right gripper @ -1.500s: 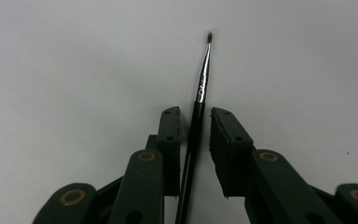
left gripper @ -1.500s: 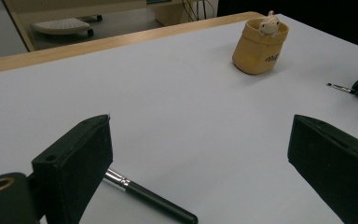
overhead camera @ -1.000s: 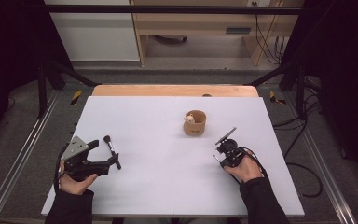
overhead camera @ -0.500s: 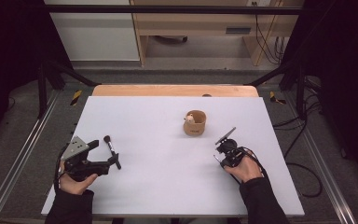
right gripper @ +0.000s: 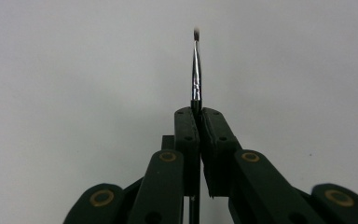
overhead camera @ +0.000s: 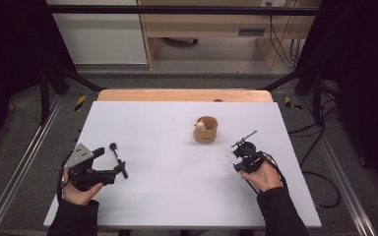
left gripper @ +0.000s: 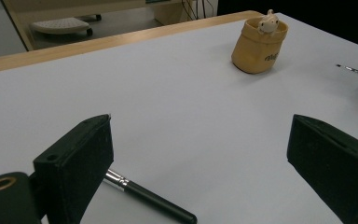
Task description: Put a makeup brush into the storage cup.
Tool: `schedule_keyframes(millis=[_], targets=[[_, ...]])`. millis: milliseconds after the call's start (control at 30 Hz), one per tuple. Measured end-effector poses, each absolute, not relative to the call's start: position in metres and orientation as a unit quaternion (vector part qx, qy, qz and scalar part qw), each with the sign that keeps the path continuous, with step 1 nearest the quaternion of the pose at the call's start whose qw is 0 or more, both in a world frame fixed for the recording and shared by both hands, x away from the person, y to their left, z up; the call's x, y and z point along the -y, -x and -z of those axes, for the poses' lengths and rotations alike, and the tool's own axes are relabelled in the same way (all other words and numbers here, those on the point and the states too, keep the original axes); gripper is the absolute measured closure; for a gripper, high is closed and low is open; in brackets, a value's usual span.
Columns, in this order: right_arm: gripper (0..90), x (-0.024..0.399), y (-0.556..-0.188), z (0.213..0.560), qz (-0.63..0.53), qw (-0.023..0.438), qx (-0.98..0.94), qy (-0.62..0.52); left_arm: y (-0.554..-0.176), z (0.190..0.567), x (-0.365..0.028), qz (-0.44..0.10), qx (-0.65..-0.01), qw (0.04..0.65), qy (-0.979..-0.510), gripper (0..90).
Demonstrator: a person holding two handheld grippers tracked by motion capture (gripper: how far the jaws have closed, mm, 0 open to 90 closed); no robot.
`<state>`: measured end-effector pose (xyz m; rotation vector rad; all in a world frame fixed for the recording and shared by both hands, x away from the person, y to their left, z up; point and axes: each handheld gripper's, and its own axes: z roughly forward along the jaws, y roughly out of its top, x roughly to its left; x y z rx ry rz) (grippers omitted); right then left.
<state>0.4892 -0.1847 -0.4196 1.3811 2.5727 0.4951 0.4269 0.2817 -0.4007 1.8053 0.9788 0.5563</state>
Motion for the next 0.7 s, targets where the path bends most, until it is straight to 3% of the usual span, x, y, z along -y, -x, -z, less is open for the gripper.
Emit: schedule_keyframes(millis=[700], targets=[[85.9, 0.204, -0.474, 0.389, -0.331, 0.173, -0.798, -0.474, -0.427, 0.401, -0.281, -0.229, -0.402, 0.485, -0.742, 6.2]])
